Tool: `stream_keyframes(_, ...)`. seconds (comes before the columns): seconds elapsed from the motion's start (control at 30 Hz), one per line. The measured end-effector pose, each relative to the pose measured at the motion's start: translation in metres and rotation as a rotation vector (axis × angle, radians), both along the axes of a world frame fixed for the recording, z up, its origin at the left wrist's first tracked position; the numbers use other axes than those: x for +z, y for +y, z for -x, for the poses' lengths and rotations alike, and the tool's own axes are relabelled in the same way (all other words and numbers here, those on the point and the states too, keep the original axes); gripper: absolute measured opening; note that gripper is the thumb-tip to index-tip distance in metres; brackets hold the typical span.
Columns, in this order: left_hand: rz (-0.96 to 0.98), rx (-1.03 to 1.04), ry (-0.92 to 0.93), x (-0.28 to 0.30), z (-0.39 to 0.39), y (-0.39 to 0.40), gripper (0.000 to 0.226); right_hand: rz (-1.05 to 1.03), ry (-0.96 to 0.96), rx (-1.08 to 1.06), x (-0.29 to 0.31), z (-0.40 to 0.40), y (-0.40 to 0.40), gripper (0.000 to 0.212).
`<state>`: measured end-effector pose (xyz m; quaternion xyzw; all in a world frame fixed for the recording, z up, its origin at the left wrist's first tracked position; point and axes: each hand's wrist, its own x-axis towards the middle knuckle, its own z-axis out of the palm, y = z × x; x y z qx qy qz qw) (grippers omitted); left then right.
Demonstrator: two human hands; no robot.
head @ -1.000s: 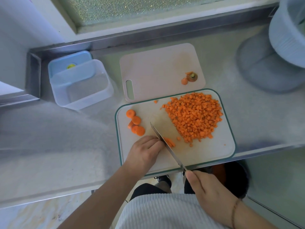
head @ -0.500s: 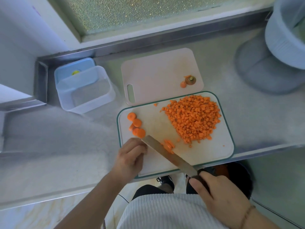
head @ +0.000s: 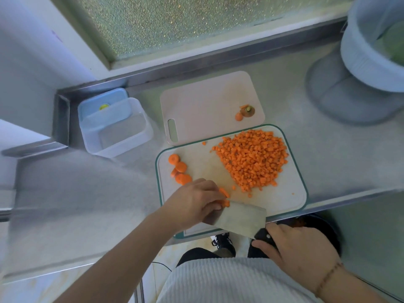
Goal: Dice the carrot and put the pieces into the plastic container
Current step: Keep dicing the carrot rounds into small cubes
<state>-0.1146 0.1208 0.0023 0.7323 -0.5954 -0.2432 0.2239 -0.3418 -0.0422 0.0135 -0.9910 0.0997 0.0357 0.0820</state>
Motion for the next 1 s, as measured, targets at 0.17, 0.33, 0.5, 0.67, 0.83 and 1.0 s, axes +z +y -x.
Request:
stream_keyframes(0.17, -0.061, -0.046, 0.014, 0.000, -0.002, -0.005, 0.032, 0.010, -0.015, 0.033, -0.003, 0.000, 0.002, 0.074)
stream_keyframes(0.33, -0.155, -0.128, -0.039, 0.005, -0.009, -0.013, 0.027, 0.003, -0.050, 0.062, -0.002, 0.002, 0.000, 0.074)
stream_keyframes(0.5, -0.185, -0.181, -0.096, 0.010, -0.015, -0.024, 0.035, 0.033, -0.077, 0.067, 0.004, 0.004, -0.005, 0.076)
stream_keyframes(0.67, -0.264, -0.225, -0.077, 0.013, -0.019, -0.043, 0.036, 0.039, -0.059, 0.031, 0.000, 0.006, -0.009, 0.071)
stream_keyframes(0.83, -0.349, -0.243, -0.012, 0.024, -0.028, -0.050, 0.022, 0.031, -0.069, 0.027, -0.003, -0.002, -0.003, 0.069)
stream_keyframes(1.0, -0.368, -0.199, 0.104, 0.025, -0.029, -0.052, 0.023, 0.010, -0.074, 0.026, -0.005, 0.007, -0.007, 0.069)
